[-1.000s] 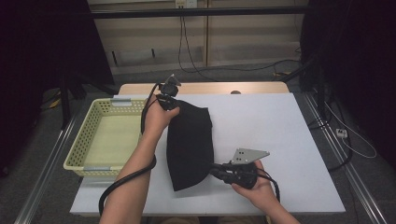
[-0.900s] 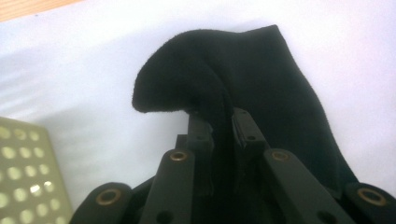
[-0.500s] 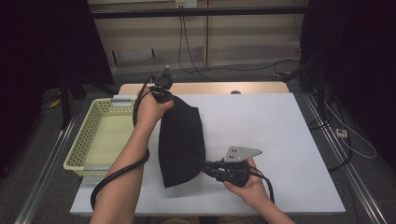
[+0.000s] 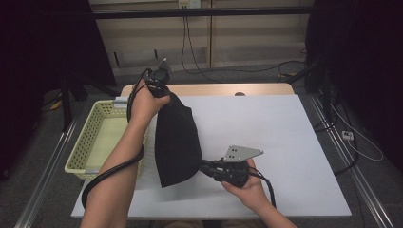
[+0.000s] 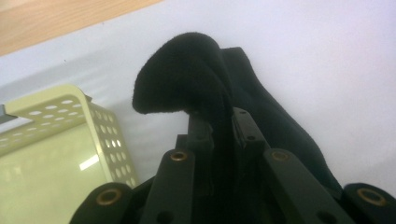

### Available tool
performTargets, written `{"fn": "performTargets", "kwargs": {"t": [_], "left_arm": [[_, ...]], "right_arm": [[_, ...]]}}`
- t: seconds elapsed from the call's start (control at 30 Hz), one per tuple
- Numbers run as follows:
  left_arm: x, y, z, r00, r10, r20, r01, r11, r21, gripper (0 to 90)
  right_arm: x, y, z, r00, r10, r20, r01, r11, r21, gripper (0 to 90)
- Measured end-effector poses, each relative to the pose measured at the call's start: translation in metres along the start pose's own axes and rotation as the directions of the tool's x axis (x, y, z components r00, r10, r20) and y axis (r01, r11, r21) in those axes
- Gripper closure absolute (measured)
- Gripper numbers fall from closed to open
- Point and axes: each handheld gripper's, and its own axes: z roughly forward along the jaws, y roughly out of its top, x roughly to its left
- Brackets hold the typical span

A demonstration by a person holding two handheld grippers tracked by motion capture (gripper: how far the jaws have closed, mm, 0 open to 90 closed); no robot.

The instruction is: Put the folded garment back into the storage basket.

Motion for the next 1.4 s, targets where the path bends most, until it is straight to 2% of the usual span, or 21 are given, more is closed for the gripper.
{"fn": "performTargets", "kwargs": {"t": [0.17, 0.23, 0.33, 0.57, 0.8, 1.0, 1.4], "left_arm": [[0.001, 0.005, -0.008, 0.9998, 0.01, -0.019, -0.01, 0.9999, -0.003, 80.5], [0.002, 0.006, -0.011, 0.999, 0.012, -0.042, -0.012, 0.9999, -0.005, 80.5], [0.003, 0.007, -0.016, 0.9994, 0.013, -0.031, -0.014, 0.9999, -0.01, 80.5], [0.011, 0.011, -0.022, 0.9992, 0.001, -0.039, -0.001, 1.0, -0.001, 80.5], [0.021, 0.011, -0.029, 0.9997, -0.009, -0.022, 0.009, 0.9999, -0.007, 80.5], [0.028, 0.011, -0.034, 0.9993, -0.028, -0.027, 0.028, 0.9996, -0.01, 80.5], [0.037, 0.011, -0.042, 0.9987, -0.036, -0.037, 0.036, 0.9994, -0.005, 80.5]], "right_arm": [[0.002, 0.004, 0.004, 1.0, -0.004, 0.001, 0.004, 1.0, -0.023, 82.3], [0.003, 0.005, 0.005, 1.0, -0.001, -0.004, 0.001, 1.0, -0.029, 82.4], [0.003, 0.006, 0.008, 0.9999, 0.012, -0.01, -0.012, 0.999, -0.041, 82.4], [0.005, 0.013, 0.011, 1.0, 0.002, -0.006, -0.002, 0.998, -0.06, 82.3], [0.005, 0.017, 0.015, 1.0, 0.007, -0.002, -0.007, 0.997, -0.074, 82.3], [0.009, 0.02, 0.02, 0.9999, 0.005, -0.01, -0.006, 0.997, -0.078, 82.3], [0.013, 0.024, 0.027, 0.9999, 0.003, -0.017, -0.005, 0.996, -0.087, 82.3]]}}
